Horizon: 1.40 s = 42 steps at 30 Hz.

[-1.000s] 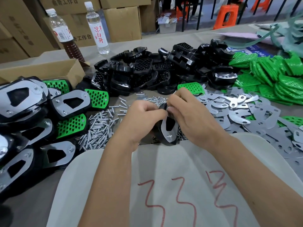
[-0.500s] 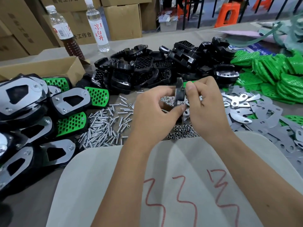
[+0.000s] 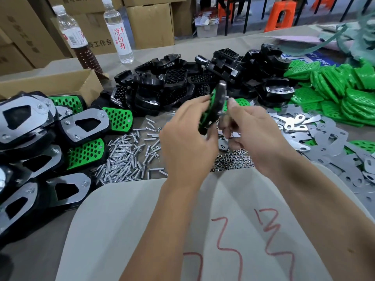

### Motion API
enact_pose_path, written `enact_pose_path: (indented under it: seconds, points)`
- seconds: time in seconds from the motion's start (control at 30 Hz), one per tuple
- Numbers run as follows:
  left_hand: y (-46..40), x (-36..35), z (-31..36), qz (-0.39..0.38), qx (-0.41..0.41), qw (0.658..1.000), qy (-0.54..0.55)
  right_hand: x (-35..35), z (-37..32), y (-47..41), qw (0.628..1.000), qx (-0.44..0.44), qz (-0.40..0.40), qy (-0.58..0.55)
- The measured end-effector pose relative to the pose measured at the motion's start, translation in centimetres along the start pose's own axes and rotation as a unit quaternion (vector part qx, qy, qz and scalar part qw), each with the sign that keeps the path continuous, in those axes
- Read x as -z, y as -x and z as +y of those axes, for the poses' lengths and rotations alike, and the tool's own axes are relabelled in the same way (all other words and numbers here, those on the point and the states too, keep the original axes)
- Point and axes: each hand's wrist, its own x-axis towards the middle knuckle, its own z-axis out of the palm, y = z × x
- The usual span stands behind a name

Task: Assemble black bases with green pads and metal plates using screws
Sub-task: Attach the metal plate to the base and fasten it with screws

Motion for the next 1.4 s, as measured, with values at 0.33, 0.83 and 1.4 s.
enact_pose_path:
  seconds: [0.33,0.83,1.4]
  points:
    - [-1.7,1.4,-3.1,0.088,0.527,0.706,0.465,0.4,0.9,0.6,0.821,0.099,-0.169,0.537]
    - [-0.6,0.5,-2.3,-0.055,0.503,0.789,0.348,0.6,2.4,0.6,0.965,0.204,0.059,0.153]
    - [-0.5,0.5,-2.0,-0.053,0.476,0.801,0.358,1.4,2.8,0.0,0.966,0.206,-0.028,0.151]
